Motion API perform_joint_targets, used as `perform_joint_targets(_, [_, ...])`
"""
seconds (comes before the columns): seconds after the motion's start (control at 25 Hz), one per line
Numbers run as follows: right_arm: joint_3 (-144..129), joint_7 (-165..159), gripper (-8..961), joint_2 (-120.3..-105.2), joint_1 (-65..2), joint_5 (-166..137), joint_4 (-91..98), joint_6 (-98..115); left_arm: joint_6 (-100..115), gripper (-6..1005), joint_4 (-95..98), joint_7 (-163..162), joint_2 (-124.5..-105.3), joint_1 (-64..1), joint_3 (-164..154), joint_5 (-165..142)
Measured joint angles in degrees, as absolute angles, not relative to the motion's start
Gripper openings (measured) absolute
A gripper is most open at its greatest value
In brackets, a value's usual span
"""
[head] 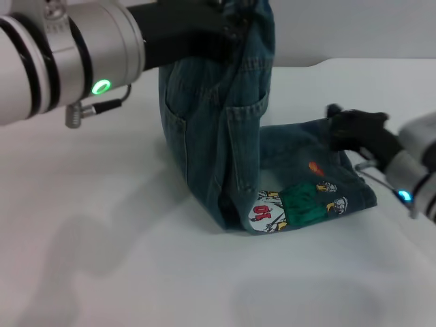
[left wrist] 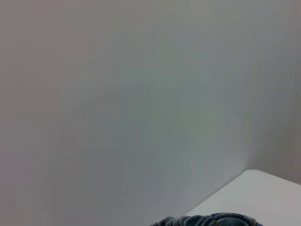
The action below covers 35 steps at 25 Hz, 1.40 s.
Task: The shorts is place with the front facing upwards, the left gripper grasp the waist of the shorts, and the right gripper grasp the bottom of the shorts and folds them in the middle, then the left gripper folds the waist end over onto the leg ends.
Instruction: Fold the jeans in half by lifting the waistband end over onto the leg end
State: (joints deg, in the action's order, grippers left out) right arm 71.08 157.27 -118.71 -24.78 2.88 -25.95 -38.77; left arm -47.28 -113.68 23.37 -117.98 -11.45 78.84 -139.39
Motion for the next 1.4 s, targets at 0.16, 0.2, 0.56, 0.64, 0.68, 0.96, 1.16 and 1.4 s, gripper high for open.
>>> perform_joint_targets(0.16, [78.76,159.31,-1,-118.9,-20.34,-2.76,-26.66,-44.1,-46.81,159,-113.33,23.51,-117.97,-11.45,78.31,-139.4])
perform_joint_targets(0.2, [80.03,160.21,-1,-118.99,-19.32,-3.39,-26.68,-45.64,-46.81,159,-113.33,23.51,-117.97,-11.45,78.31,-139.4])
perform_joint_targets(0.56, [85.58,164.91,-1,-119.28,-11.75,-4.84,-26.86,-52.97,-41.91,158,-109.93,23.99,-118.03,-11.3,73.55,-139.22])
perform_joint_targets(0.64, [86.77,165.05,-1,-119.4,-10.74,-6.12,-26.86,-53.65,-38.65,158,-108.29,23.99,-118.05,-10.93,71.19,-138.6])
perform_joint_targets(0.68, [87.29,165.05,-1,-119.44,-10.3,-6.54,-26.87,-54.04,-37.74,158,-107.66,23.99,-118.03,-10.82,70.61,-138.49])
perform_joint_targets(0.96, [90.36,165.09,0,-119.53,-7.34,-7.8,-26.92,-58.15,-30.59,159,-101.92,23.99,-117.99,-10.88,65.66,-137.11])
perform_joint_targets(1.16, [90.65,165.1,0,-119.53,-5.07,-8.12,-28.05,-60.48,-21.05,159,-96.01,25.15,-118.04,-11.39,59.02,-137.01])
perform_joint_targets(1.4, [90.68,164.85,0,-119.53,-4.1,-8.13,-28.39,-61.85,-13.63,256,-92.75,25.66,-118.12,-11.67,53.4,-136.4])
